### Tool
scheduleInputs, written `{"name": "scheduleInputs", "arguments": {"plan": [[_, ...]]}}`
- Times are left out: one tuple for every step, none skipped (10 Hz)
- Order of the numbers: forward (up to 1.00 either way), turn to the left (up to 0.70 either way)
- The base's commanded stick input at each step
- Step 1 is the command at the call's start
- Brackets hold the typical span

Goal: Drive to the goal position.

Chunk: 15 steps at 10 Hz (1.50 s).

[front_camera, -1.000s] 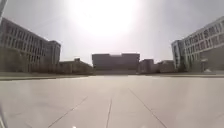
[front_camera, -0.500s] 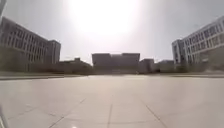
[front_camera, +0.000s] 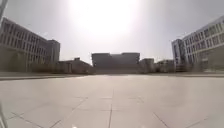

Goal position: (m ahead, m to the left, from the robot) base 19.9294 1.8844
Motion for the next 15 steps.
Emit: {"name": "scheduleInputs", "arguments": {"plan": [[0.7,0.0],[0.7,0.0],[0.7,0.0],[0.7,0.0],[0.7,0.0],[0.7,0.0],[0.29,0.0],[0.03,0.0],[0.0,0.0],[0.0,0.0],[0.0,0.0],[0.0,0.0],[0.0,0.0],[0.0,0.0],[0.0,0.0]]}}
